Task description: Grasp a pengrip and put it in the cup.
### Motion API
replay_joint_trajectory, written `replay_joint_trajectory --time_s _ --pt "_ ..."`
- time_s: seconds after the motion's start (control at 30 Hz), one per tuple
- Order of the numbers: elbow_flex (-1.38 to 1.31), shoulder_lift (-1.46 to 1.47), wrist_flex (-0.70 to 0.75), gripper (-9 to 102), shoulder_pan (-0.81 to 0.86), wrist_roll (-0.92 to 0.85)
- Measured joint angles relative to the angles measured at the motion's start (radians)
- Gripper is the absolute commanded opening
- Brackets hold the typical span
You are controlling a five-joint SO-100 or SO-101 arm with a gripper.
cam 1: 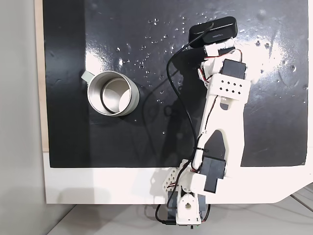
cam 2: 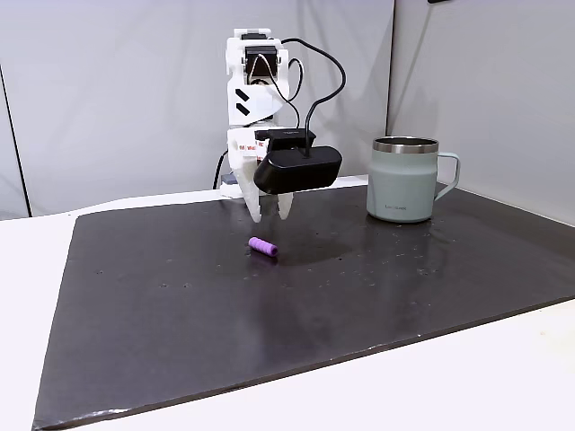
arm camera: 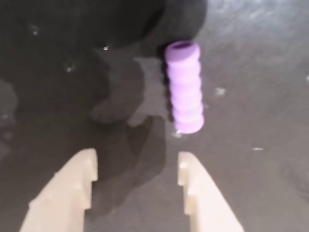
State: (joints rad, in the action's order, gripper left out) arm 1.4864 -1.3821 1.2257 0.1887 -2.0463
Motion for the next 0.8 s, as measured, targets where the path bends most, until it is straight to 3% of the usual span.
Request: replay_joint_trajectory --time_s 0.5,0.67,0.8 --pt "-0.242 0.293 0.037 21 0.021 -0.021" --pt "-0.272 0.336 0.037 2 0.021 -0.021" --pt "-0.279 0.347 0.034 0 0.017 -0.021"
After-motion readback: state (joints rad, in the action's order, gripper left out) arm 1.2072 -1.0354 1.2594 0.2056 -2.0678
